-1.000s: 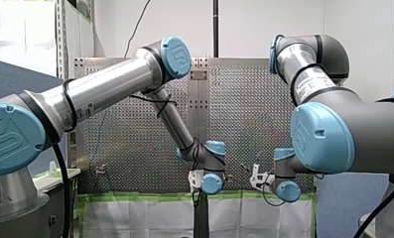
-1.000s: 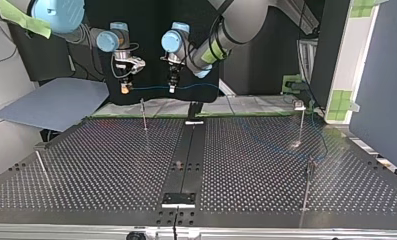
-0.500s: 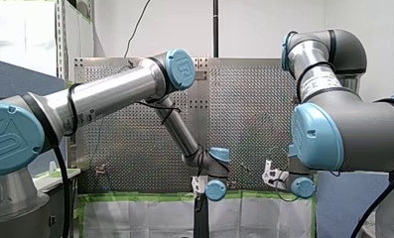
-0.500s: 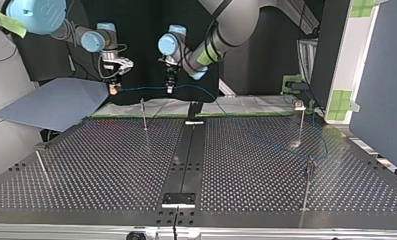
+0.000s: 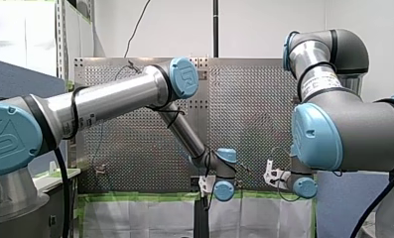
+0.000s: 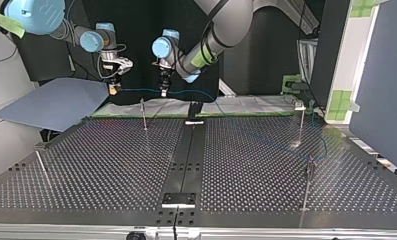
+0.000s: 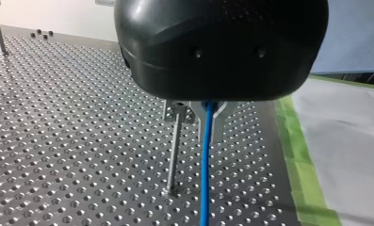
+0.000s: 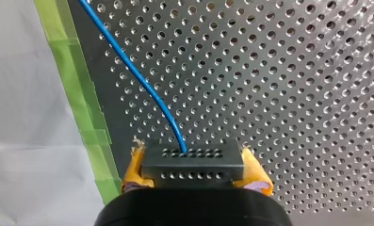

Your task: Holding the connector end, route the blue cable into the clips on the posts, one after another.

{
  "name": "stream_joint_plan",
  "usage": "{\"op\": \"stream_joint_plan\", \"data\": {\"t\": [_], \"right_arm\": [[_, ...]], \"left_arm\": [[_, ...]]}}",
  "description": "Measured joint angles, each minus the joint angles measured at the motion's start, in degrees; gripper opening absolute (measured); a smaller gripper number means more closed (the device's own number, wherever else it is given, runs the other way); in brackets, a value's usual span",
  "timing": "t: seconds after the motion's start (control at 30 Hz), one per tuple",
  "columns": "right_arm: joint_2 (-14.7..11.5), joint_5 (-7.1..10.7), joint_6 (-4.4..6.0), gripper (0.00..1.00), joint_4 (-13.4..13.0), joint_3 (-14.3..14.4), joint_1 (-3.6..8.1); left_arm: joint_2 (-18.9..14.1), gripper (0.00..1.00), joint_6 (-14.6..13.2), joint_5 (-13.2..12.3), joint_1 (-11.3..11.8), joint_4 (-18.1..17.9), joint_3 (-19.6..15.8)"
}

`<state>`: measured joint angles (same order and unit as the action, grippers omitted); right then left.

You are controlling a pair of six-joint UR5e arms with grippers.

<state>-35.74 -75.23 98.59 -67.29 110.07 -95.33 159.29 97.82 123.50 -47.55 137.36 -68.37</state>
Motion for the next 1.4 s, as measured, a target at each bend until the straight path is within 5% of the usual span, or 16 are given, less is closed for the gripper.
{"op": "stream_joint_plan", "data": {"t": [0.57, 1.4], "right_arm": [[-0.12, 1.62, -0.04, 0.0, 0.36, -0.13, 0.27], [-0.36, 0.37, 1.06, 0.0, 2.4, -2.28, 1.57]], "left_arm": [[3.08, 0.0, -0.69, 0.45, -0.09, 0.98, 3.62], [4.12, 0.0, -0.85, -0.01, 0.64, 0.98, 6.56]]}}
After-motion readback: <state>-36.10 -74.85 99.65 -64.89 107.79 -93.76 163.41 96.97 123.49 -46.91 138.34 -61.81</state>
